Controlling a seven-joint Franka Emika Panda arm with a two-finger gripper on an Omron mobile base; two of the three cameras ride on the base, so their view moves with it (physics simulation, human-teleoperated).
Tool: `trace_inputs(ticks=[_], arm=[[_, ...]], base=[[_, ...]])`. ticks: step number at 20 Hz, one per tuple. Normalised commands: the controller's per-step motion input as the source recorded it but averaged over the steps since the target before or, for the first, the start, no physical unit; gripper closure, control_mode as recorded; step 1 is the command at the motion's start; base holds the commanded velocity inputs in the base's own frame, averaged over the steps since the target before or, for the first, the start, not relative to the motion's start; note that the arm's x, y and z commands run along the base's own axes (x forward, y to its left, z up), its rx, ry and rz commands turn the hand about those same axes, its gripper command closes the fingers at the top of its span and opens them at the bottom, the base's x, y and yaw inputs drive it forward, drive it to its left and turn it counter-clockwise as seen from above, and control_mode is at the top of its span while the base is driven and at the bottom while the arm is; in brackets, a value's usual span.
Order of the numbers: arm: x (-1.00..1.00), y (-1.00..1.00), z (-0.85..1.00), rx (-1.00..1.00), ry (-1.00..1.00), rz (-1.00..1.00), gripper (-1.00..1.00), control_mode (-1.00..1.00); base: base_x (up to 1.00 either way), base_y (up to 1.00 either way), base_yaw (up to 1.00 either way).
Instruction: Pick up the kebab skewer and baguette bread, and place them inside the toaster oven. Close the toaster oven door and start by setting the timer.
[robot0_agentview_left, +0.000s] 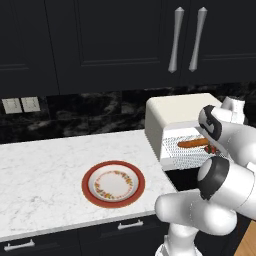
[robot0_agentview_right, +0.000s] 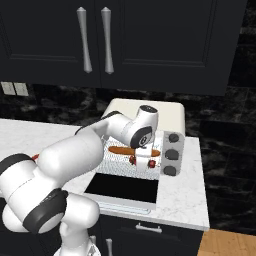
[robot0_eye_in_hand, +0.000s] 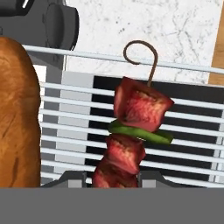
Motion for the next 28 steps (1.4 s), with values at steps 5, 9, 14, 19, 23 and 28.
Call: trace_inputs(ticks=[5,9,14,19,23,28], arm=[[0.03,0.00,0.00,0.00,0.00,0.00,-1.00,-1.00],[0.00,0.00,0.00,0.00,0.00,0.00,-1.00,-1.00],[-0.01,0.00,0.00,0.00,0.00,0.00,-1.00,-1.00],[-0.15,-0.02,0.17,0.00,-0.06,0.00,-1.00,-1.00],[-0.21,-0.02,0.44,0.00,-0.03,-0.03,-1.00,-1.00],[-0.44,0.00,0.42,-0.01,-0.07,0.01,-1.00,-1.00]], base=[[0.00,0.00,0.00],[0.00,0.00,0.00],[0.00,0.00,0.00],[0.00,0.00,0.00],[0.00,0.00,0.00],[0.00,0.00,0.00]])
